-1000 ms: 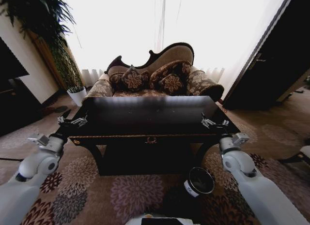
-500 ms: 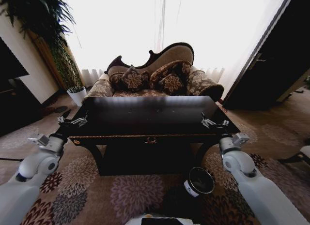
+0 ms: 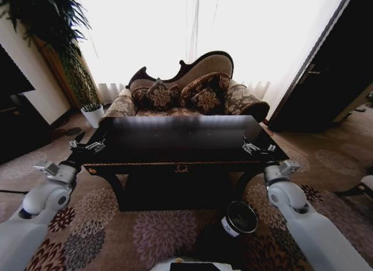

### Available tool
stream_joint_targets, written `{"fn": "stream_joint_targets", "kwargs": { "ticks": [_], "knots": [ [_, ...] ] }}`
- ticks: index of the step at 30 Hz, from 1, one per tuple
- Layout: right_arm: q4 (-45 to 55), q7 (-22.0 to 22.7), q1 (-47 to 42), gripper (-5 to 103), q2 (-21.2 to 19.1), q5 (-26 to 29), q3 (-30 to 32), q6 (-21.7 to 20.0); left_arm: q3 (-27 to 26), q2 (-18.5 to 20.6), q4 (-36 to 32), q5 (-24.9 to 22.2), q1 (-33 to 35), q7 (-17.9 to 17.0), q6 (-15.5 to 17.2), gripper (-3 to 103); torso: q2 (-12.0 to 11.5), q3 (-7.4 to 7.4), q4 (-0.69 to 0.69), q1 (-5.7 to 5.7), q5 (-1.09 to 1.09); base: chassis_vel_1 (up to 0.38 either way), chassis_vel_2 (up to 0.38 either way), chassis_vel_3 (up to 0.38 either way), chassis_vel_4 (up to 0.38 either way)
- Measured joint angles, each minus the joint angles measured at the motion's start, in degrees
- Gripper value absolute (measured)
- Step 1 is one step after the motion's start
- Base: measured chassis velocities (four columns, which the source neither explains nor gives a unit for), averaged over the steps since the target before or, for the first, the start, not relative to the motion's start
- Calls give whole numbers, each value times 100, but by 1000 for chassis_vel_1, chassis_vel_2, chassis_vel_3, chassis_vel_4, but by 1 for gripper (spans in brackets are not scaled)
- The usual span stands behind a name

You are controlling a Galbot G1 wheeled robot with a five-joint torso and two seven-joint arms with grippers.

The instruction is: Move to the front of the table and place the trash on the table into the trash bin.

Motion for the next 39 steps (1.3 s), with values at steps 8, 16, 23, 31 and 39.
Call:
{"fn": "stream_joint_targets", "kwargs": {
  "ticks": [8,16,23,31,39],
  "knots": [
    [0,0,0,100,0,0,0,0,0,0,0,0,0,0,0,100,0,0,0,0,0,0,0,0,0],
    [0,1,0,100,0,0,0,0,0,0,0,0,0,0,0,100,0,0,0,0,0,3,-7,-7,4],
    [0,0,0,100,0,0,0,0,0,0,0,0,0,0,0,100,0,0,0,1,0,60,-43,-53,46],
    [0,0,0,100,0,0,0,0,0,0,0,0,0,0,0,100,0,0,0,0,0,85,-86,-82,81],
    [0,0,0,100,0,0,0,0,0,0,0,0,0,0,-1,100,0,0,0,0,0,103,-106,-94,101]
  ]
}}
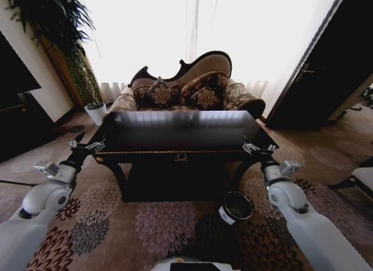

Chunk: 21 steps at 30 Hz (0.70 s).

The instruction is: Move to the front of the table and place the trash on the table into the trash bin.

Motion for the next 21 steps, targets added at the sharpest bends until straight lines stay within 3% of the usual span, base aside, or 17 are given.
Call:
{"fn": "stream_joint_targets", "kwargs": {
  "ticks": [21],
  "knots": [
    [0,0,0,100,0,0,0,0,0,0,0,0,0,0,1,100,0,0,0,0,0,119,-121,-120,123]
  ]
}}
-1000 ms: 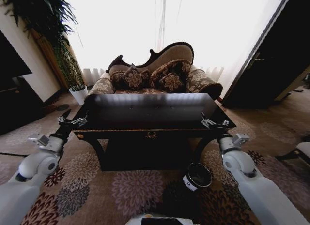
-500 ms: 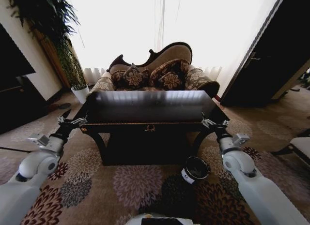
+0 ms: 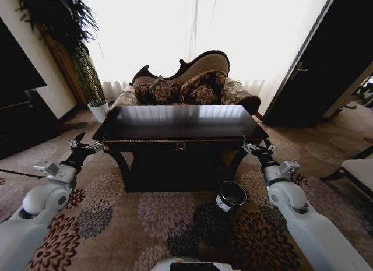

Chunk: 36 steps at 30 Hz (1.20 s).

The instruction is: Move to the front of the table and place the trash on the table into the trash bin.

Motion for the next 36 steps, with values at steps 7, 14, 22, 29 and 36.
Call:
{"fn": "stream_joint_targets", "kwargs": {
  "ticks": [7,14,22,29,36],
  "knots": [
    [0,0,0,100,0,0,0,0,0,0,0,0,0,0,0,100,0,-1,1,-1,-1,149,-153,-146,151],
    [0,0,0,100,0,0,0,0,0,0,0,0,0,0,0,100,0,1,-1,1,0,135,-140,-148,123],
    [0,0,0,100,0,0,0,0,0,0,0,0,0,0,0,100,0,0,0,1,-1,165,-145,-164,149],
    [0,0,0,100,0,0,0,0,0,0,0,0,0,0,0,100,0,0,0,0,-1,177,-187,-173,191],
    [0,0,0,100,0,0,0,0,0,0,0,0,0,0,0,100,0,0,0,0,0,175,-171,-190,176]
  ]
}}
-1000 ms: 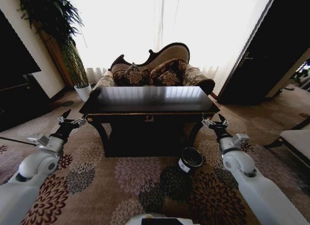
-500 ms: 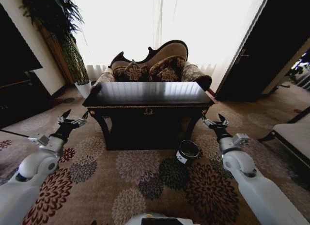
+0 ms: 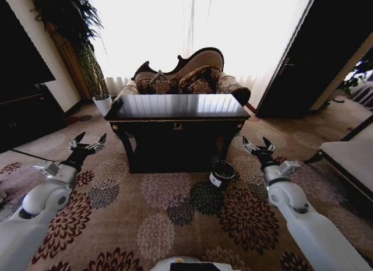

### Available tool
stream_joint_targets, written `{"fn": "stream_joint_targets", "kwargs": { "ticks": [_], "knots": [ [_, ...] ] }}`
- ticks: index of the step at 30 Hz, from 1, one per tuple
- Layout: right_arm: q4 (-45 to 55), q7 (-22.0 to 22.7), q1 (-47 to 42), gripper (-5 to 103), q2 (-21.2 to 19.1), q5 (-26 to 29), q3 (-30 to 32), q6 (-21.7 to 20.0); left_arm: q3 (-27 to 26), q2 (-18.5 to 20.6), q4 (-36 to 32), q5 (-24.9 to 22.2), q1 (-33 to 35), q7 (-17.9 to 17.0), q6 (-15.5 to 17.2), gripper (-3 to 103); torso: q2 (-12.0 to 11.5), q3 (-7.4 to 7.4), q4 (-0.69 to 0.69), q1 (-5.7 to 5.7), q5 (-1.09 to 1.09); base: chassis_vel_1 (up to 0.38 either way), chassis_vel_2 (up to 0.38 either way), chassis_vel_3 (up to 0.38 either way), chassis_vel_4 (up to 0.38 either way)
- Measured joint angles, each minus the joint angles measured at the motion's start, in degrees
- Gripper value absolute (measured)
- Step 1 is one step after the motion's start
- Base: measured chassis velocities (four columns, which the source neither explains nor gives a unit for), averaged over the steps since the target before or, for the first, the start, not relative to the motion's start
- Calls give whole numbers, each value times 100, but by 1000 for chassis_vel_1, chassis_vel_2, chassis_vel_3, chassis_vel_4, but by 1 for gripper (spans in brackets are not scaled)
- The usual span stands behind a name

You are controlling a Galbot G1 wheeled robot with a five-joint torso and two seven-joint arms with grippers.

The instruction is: Move to the front of the table and place the trash on the table into the trash bin.

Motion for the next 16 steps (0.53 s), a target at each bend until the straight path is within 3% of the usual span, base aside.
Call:
{"fn": "stream_joint_targets", "kwargs": {
  "ticks": [16],
  "knots": [
    [0,0,-1,100,0,0,0,0,0,0,-1,0,0,1,0,100,2,-2,-1,-4,1,169,-169,-160,171]
  ]
}}
